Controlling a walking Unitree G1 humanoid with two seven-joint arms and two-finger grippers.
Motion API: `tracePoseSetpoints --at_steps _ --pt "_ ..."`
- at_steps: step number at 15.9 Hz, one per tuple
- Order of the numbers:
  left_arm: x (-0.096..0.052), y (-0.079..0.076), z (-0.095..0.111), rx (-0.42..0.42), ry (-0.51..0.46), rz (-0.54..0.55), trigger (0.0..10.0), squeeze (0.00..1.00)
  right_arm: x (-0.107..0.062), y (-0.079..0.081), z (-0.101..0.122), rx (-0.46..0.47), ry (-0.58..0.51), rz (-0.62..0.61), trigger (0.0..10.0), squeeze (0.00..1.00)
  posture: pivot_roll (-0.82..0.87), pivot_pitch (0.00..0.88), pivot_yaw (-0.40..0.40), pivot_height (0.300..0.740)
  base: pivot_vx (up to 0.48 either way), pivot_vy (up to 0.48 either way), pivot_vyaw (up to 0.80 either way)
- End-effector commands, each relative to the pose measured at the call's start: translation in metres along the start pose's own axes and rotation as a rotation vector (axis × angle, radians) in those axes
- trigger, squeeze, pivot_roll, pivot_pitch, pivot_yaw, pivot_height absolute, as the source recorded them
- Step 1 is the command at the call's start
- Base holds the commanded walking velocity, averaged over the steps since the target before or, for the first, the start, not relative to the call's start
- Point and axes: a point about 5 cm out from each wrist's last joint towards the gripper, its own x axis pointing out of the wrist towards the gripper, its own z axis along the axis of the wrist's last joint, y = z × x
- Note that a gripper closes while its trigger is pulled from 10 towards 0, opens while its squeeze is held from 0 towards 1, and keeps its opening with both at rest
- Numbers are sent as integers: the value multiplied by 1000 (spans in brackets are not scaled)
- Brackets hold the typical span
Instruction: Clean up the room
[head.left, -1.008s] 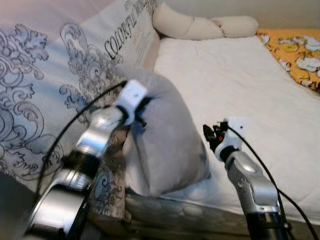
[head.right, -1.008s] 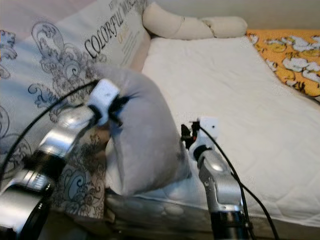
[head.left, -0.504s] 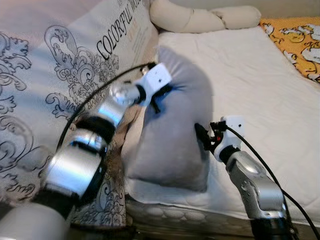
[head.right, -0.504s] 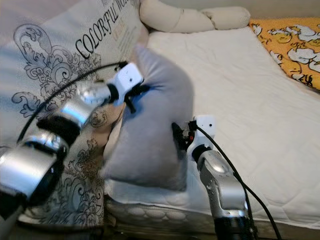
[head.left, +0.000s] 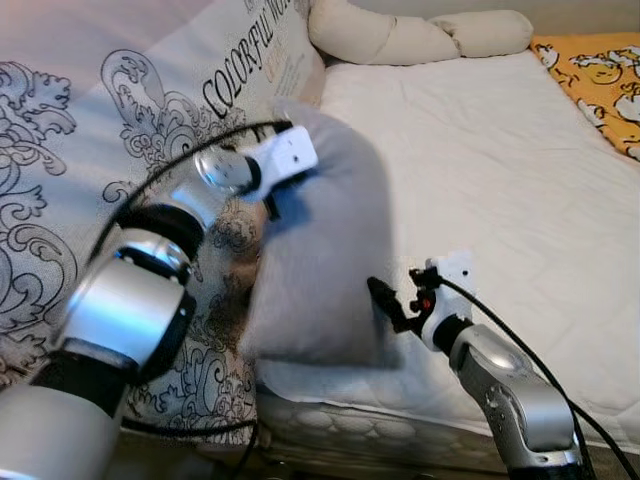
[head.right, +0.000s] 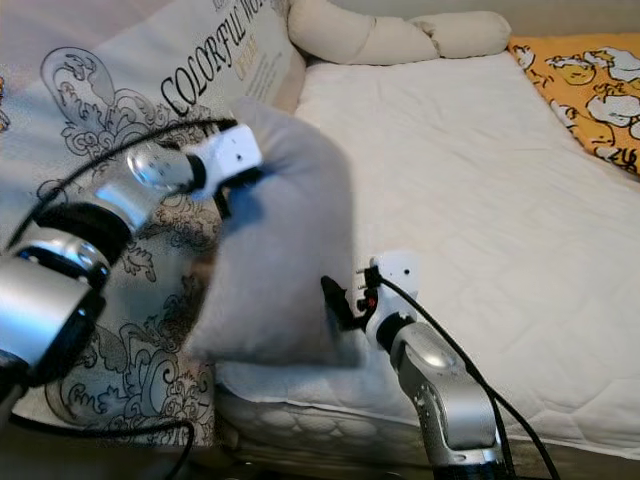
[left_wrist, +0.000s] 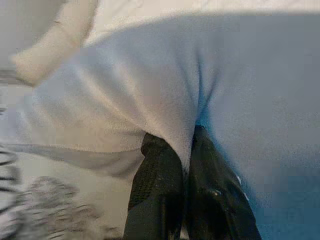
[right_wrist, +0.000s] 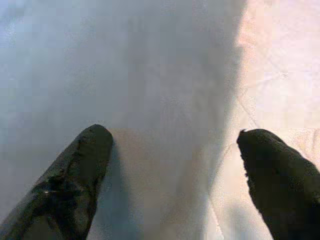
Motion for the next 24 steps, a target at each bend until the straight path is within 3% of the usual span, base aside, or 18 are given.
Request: tracePoseSetpoints --at_steps 1,5,6,7,9,10,15,18,20,21,24 --pt "-7 17 9 58 -12 67 10000 0 -1 5 2 2 -4 23 10000 1000 -76 0 159 740 0 0 0" --pt "-9 35 28 88 -26 182 10000 0 1 15 0 13 4 39 10000 1000 -79 0 175 740 0 0 0" --pt "-6 34 29 89 -6 196 10000 0 2 18 -2 6 13 45 10000 337 -79 0 175 740 0 0 0" --pt "-5 32 28 106 4 205 10000 0 2 19 -2 4 16 45 10000 0 -80 0 184 740 0 0 0" --pt "-2 27 25 145 18 203 10000 0 2 21 -2 -4 17 47 10000 0 -84 0 191 740 0 0 0" --pt "-1 24 24 146 23 195 10000 1000 2 21 -1 -10 15 47 10000 0 -88 0 194 740 0 0 0" --pt "-7 27 3 160 142 234 10000 1000 1 19 -1 -32 22 54 10000 0 -84 0 186 740 0 0 0" --pt "-10 32 0 155 153 266 10000 1000 2 19 0 -38 24 56 10000 0 -82 0 181 740 0 0 0" --pt "-11 33 0 103 135 252 10000 1000 3 19 0 -43 23 58 10000 0 -80 0 176 740 0 0 0" --pt "-10 30 0 29 98 227 10000 1000 4 18 1 -42 18 55 10000 0 -76 0 170 740 0 0 0" --pt "-4 18 3 -335 -95 198 10000 1000 4 15 2 -34 12 44 10000 0 -55 0 140 740 0 0 0"
